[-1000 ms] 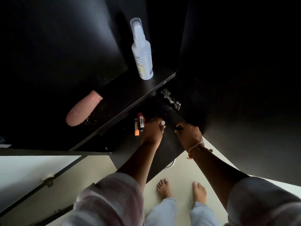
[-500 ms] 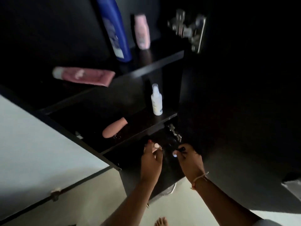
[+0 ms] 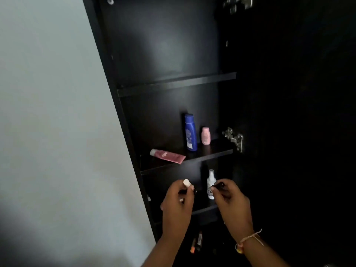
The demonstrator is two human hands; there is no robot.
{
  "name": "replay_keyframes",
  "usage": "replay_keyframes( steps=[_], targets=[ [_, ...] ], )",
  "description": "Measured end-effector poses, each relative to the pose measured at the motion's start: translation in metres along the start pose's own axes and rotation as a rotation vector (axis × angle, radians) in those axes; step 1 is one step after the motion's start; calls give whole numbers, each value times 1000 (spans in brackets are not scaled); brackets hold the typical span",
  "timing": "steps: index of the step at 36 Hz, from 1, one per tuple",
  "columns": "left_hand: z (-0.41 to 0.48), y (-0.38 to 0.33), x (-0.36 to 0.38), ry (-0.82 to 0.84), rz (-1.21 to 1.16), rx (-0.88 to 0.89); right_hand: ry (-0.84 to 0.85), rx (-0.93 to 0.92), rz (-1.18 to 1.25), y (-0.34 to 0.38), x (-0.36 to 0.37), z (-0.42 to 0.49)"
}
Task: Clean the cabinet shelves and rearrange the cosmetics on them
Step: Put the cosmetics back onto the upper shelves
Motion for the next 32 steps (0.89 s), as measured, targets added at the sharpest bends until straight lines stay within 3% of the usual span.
replay_keyframes(
  steps=[11, 17, 23, 32],
  targets=[
    [93, -154, -68, -218, -16, 365, -110, -452, 13, 177, -6, 84],
    [152, -222, -99, -309, 54, 501, -131, -595, -16, 265, -14, 131],
    [207, -248, -116, -337, 138, 423, -87, -573, -124, 305, -2, 183],
    [257, -233, -116, -279, 308, 281, 25, -476, -265, 310, 29, 227]
  ],
)
Point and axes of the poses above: each hand's wrist, its own z-axis towards the middle knuckle, its own x-axis out of the palm, y = z × x, the point moved 5 cm from there along z, towards the middle knuckle, and after that the axes turned 2 degrees about -x, right-handed, at the moved point
